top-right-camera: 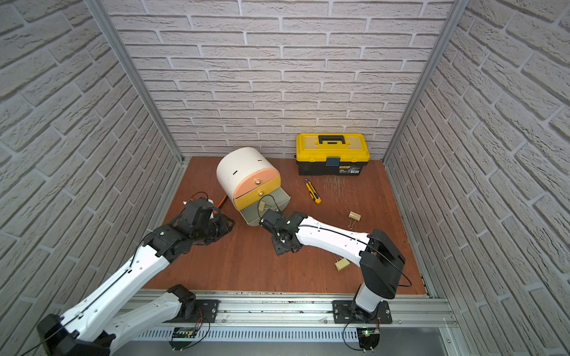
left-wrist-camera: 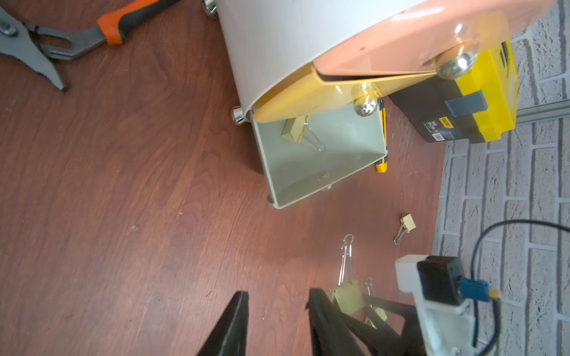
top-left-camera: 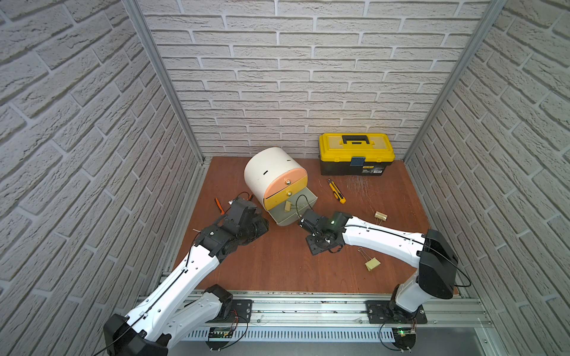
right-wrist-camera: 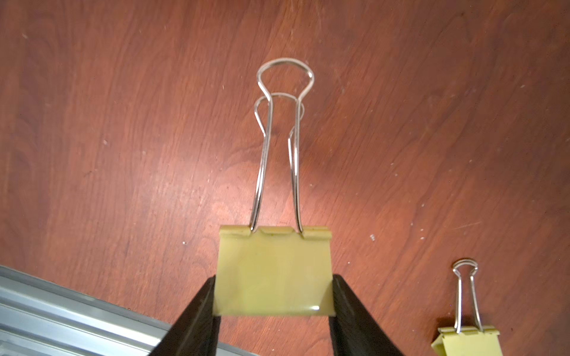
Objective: Put the binder clips in the drawer according to color
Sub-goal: Pick up the binder clip at the center of the board, then place the binder clip in the drawer.
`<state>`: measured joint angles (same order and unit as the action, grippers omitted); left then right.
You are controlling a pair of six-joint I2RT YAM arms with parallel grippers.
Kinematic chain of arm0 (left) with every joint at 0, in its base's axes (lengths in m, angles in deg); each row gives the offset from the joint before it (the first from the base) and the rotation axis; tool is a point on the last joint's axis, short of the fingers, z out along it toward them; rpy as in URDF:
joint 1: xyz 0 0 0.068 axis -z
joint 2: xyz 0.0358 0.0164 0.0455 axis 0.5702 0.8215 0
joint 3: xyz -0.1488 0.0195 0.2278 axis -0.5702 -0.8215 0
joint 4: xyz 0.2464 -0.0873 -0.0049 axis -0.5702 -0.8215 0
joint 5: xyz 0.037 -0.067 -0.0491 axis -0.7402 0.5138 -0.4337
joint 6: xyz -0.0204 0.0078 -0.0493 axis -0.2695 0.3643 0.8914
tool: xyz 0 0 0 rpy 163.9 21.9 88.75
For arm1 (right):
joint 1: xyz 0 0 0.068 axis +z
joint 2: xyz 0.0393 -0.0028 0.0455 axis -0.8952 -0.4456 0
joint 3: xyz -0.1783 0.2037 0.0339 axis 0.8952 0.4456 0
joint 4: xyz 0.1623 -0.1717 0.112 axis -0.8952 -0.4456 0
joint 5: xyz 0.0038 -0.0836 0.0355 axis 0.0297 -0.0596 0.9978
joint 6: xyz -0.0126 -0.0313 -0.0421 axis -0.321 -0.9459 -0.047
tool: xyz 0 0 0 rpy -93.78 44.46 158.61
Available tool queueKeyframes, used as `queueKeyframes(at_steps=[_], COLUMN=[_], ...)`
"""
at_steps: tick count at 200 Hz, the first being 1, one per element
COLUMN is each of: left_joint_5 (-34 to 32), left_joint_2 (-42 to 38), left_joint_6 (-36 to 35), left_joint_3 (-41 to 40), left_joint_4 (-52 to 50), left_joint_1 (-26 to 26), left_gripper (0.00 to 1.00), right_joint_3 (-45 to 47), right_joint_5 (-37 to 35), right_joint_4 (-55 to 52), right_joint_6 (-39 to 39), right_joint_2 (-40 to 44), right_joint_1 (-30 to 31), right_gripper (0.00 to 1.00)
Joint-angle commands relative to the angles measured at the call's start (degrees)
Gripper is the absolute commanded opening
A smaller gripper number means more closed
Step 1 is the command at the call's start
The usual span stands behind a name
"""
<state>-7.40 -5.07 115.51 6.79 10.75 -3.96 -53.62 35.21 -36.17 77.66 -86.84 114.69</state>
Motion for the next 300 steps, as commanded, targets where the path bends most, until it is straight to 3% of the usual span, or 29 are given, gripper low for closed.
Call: queueKeyframes(at_steps=[1, 56, 129, 213, 300], left_joint_5=[2.33, 7.47, 12.35, 14.93, 15.47], left_joint_2=[2.14, 8.20, 14.94, 16.77, 16.14], left_joint_6=[-3.39, -7.14, -10.80, -11.69, -11.51], left_joint_3=[2.87, 7.10, 12.39, 13.21, 13.03], left_joint_4=[3.29, 5.73, 7.64, 8.01, 7.43], left_joint_1=[-0.96, -3.13, -3.97, -4.18, -4.50], left_gripper=[0.38, 0.38, 0.38, 0.38, 0.38], right_joint_3=[-3.74, -13.25, -22.23, -17.54, -18.02], right_joint_5=[1.19, 6.78, 15.64, 23.32, 26.10], right_joint_4=[-1.91, -0.73, 4.56, 19.74, 23.76], right_joint_6=[-3.12, -4.40, 0.13, 11.77, 15.29], right_joint_2=[1.64, -2.98, -10.00, -10.17, -13.60], right_joint_1=[-2.76, -9.15, -15.48, -20.21, -21.57], right_gripper=[0.42, 0.40, 0.39, 0.39, 0.42])
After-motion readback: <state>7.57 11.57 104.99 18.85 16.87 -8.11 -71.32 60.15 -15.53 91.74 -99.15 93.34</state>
